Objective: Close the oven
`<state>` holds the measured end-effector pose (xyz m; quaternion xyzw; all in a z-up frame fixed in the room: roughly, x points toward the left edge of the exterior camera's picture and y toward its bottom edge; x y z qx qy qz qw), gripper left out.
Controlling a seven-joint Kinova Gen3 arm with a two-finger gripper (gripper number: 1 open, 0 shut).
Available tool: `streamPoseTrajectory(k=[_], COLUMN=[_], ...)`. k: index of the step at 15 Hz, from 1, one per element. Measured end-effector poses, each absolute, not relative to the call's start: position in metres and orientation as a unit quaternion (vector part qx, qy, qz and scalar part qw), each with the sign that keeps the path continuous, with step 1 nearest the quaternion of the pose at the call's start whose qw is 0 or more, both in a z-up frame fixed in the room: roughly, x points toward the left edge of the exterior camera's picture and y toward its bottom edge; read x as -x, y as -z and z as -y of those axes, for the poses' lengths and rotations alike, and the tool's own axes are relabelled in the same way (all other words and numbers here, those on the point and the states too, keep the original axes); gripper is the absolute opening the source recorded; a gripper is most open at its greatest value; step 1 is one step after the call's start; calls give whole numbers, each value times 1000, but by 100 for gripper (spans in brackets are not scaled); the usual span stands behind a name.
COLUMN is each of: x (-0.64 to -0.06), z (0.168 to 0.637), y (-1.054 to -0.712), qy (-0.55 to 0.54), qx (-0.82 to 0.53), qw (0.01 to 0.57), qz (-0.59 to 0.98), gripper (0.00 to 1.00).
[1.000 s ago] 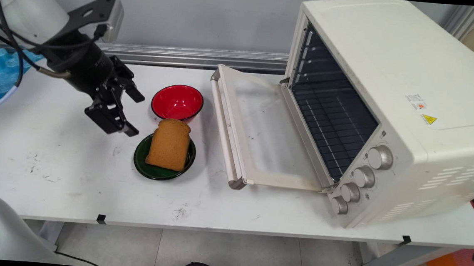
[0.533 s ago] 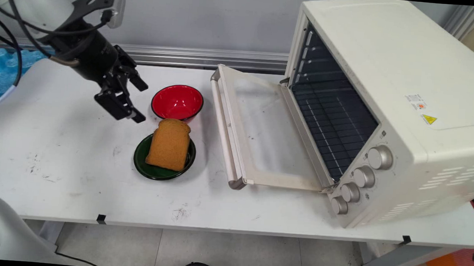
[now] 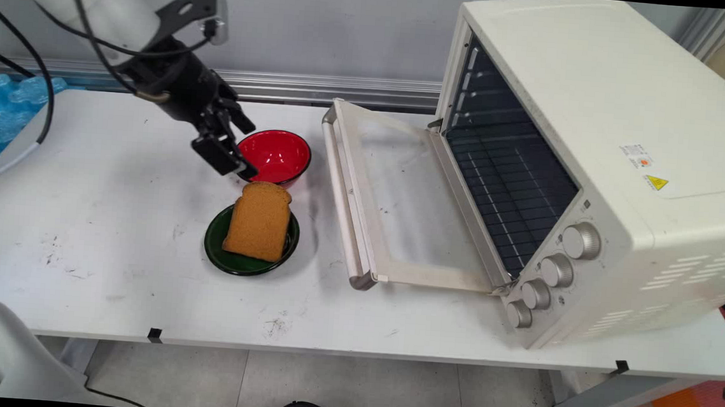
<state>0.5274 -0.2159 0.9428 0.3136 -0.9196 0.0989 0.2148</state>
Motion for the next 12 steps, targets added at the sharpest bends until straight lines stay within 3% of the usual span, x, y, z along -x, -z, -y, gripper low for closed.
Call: streamPoseTrajectory(k=[12], x=[-497], z=[262], y=[-890], qy=[-98], qx=[-320], qw=[236], qz=[913], gripper=[100])
